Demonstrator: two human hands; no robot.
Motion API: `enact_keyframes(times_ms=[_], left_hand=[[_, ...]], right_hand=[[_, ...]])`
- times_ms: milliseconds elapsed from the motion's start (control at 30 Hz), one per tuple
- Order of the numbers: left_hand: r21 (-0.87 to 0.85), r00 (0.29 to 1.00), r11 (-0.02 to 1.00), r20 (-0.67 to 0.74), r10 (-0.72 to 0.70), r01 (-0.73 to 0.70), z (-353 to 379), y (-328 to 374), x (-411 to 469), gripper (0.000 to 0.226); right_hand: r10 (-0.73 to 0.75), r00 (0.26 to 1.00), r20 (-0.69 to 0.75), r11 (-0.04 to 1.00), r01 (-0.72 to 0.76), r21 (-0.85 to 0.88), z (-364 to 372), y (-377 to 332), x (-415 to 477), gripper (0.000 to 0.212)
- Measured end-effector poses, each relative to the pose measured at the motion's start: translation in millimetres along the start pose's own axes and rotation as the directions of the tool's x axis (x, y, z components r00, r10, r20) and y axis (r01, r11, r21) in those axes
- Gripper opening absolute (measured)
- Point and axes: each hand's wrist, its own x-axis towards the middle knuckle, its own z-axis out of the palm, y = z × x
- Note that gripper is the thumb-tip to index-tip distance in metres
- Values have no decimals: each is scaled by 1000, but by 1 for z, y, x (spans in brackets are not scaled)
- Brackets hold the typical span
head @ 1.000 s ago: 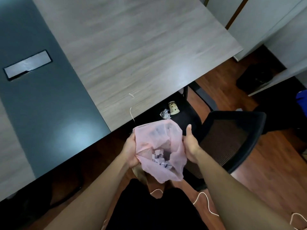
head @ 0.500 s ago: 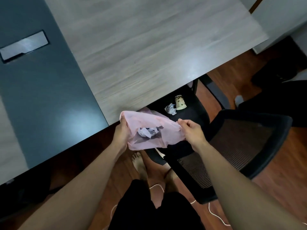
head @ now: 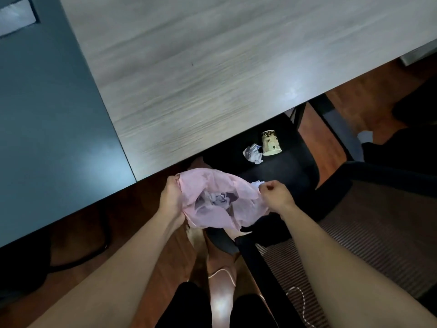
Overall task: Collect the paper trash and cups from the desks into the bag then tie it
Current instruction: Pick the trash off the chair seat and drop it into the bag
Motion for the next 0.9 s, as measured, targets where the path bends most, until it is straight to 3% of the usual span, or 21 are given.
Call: enact_keyframes(times_ms=[233,400,467,567,633,700,767,800,833,900], left_hand=[[-161,992,987,126,-5,25,5,-22,41,58],[-161,990,987,138,41,-19,18,-26,53,40],[-171,992,985,119,43,-22,25,-26,57,33],[-205,989,978,146,6,24,32,-27,56,44],[-217,992,976,129,-3,31,35,-25,54,41],[-222,988,974,151,-16,50,38,-23,51,48],[-210,989,975,142,-37,67,39,-19,48,49],[-206,986,976,160,-39,72,40,-16,46,48],[-205,984,976,170,-43,78,41,-15,45,47],[-217,980,972,192,-43,85,46,-12,41,46]], right_hand=[[-97,995,39,949,104,-297,40,32,60,61],[-95,994,62,865,113,-488,60,49,95,46],[-78,996,36,883,86,-461,60,53,101,42],[-79,993,-90,968,54,-246,51,45,104,39],[-79,970,-228,994,93,50,37,28,99,24],[-55,971,-232,878,158,453,20,0,87,10],[-130,991,-36,690,117,715,0,-28,71,6],[-203,973,109,644,49,764,-9,-40,60,11],[-268,929,256,648,-23,762,-15,-49,48,16],[-311,822,478,751,-96,653,-14,-59,30,20]])
